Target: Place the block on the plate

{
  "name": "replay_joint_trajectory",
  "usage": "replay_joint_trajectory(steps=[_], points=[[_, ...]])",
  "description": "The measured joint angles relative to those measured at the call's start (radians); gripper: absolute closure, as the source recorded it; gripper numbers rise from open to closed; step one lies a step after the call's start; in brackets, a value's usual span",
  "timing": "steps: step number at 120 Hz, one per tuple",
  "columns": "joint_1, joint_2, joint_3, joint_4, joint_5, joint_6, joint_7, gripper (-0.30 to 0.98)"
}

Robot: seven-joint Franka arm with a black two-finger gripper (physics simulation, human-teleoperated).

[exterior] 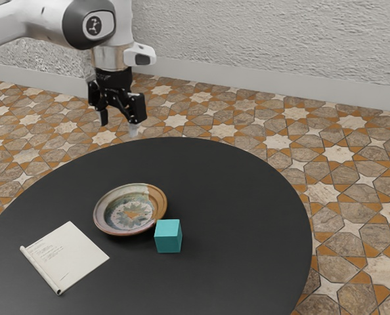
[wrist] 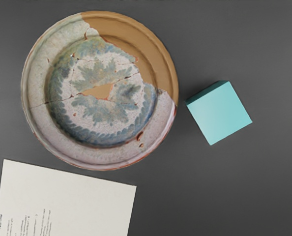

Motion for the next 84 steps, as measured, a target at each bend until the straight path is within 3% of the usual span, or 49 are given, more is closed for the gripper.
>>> replay_joint_trajectory(steps=[38,84], points=[[-0.019,0.057,-0.085,-0.049,-0.014,0.086,-0.030,0.00],[0.005,0.113,-0.117,-0.037,-0.025,0.218,-0.493,0.00]])
